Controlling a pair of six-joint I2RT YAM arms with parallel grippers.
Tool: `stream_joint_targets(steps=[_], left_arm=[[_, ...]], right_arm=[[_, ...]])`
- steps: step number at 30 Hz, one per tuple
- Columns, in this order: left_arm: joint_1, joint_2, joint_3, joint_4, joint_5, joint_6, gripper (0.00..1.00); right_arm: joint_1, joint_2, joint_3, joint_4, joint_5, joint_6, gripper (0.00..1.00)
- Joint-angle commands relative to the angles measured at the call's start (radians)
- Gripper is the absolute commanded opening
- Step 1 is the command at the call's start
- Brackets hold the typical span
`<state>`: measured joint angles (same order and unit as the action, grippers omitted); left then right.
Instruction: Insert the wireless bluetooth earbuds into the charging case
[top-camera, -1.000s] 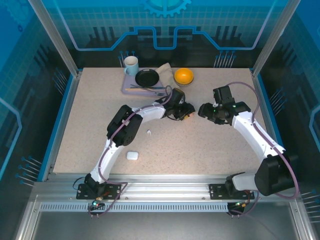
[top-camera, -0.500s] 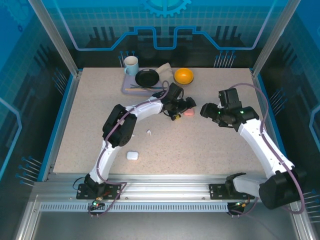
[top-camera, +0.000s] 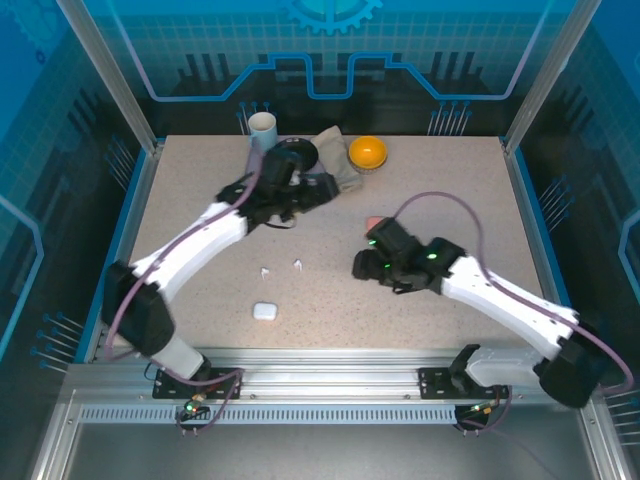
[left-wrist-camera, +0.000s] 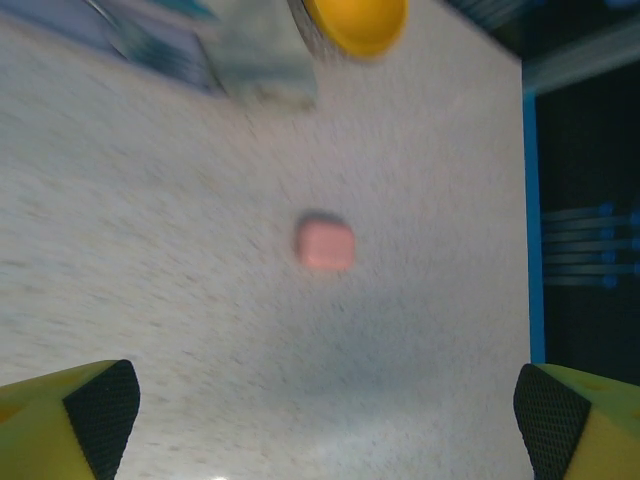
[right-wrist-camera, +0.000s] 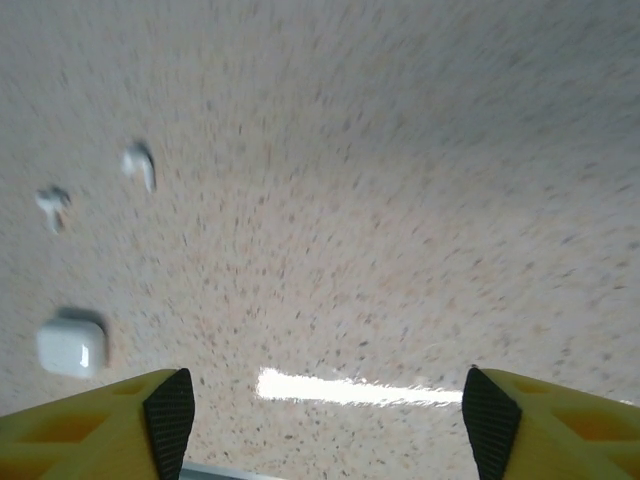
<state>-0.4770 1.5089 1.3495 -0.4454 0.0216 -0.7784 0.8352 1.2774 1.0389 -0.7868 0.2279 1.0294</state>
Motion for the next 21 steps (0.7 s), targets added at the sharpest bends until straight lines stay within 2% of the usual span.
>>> stream_joint_targets(steps=[1,3,5,7,10,16,21], left_arm=[[0.125,-0.115,-0.135,-0.037,-0.082,0.039,0.99],[0.202,-0.177,-0.196,-0.027,-0.077,0.020,0.99],[0.295,-0.207,-0.225,-0.034,-0.027,-0.010,0.99],[0.386,-0.207,-0.223,-0.058,0.035,-0.004,0.99],[0.480,-0.192,-0.207,-0.092,0.068,0.023,0.99],[0.640,-0.175,-0.217,-0.098,0.138,0.021,0.99],[0.701,-0.167,-0.233,-0.087,0.182,0.015,0.99]], right_arm=[[0.126,0.166,0.124,-0.015,0.098,0.138,0.79],[0.194,0.287,0.228,-0.041,0.118,0.165,0.83],[0.244,0.404,0.336,-0.070,0.125,0.189,0.86],[0.284,0.524,0.450,-0.097,0.115,0.211,0.88],[0.323,0.681,0.603,-0.134,0.095,0.249,0.90],[0.358,0.919,0.857,-0.214,0.047,0.334,0.92],[0.371,1.043,1.005,-0.275,0.024,0.363,0.92]])
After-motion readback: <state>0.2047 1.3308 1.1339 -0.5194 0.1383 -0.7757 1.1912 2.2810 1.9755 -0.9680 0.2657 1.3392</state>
